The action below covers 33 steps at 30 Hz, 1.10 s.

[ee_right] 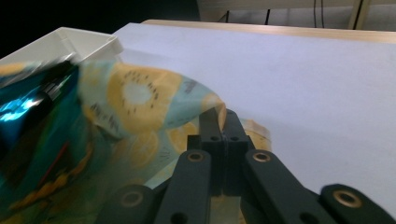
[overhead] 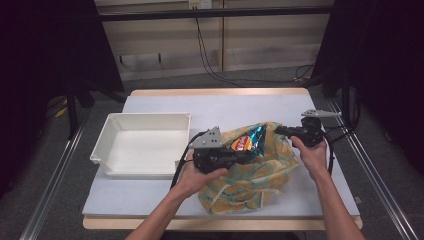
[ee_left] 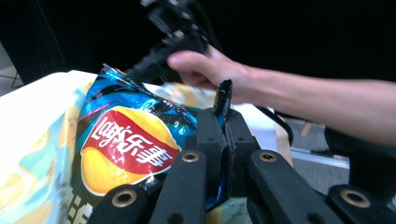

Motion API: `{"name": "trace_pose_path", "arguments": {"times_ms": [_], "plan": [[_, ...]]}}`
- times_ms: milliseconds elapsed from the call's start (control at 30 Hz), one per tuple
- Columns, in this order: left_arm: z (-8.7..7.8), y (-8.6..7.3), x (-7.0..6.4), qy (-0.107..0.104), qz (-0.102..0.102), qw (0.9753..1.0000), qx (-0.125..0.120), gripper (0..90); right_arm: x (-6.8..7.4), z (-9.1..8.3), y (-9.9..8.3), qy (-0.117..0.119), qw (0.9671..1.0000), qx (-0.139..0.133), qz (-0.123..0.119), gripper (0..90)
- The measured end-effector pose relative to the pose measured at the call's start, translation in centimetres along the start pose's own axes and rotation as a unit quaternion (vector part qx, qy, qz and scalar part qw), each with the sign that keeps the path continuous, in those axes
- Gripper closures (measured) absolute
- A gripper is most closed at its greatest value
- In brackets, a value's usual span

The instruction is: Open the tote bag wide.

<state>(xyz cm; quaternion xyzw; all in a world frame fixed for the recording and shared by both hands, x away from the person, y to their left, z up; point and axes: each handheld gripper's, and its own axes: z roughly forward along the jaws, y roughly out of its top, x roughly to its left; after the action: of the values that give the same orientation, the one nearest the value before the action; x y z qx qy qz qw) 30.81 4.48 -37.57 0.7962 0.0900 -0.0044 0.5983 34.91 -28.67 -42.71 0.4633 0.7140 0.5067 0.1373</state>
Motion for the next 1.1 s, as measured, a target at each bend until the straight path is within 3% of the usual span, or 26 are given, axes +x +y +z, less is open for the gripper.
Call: {"name": "trace_pose_path", "arguments": {"times_ms": [333,367,500,767,1100], "plan": [[0.3,2.1,1.2,0.010,-0.008,0.9996,-0.024,87.2,0.9,-0.2,0.0,0.011,0.9999,0.005,-0.012,90.0],[0.3,2.4,1.4,0.009,-0.020,0.9994,-0.028,87.2,0.9,-0.2,0.0,0.013,0.9998,0.004,-0.014,90.0],[0.5,2.8,1.6,0.012,-0.026,0.9990,-0.034,87.2,1.1,-0.1,0.0,0.013,0.9997,0.008,-0.019,89.8],[0.0,4.5,2.2,0.024,-0.027,0.9986,-0.040,87.2,2.0,-0.6,-0.7,0.024,0.9989,0.007,-0.038,78.7],[0.1,6.7,3.0,0.024,-0.025,0.9977,-0.058,87.3,2.2,-0.8,-0.8,0.028,0.9990,0.001,-0.035,84.3]]}}
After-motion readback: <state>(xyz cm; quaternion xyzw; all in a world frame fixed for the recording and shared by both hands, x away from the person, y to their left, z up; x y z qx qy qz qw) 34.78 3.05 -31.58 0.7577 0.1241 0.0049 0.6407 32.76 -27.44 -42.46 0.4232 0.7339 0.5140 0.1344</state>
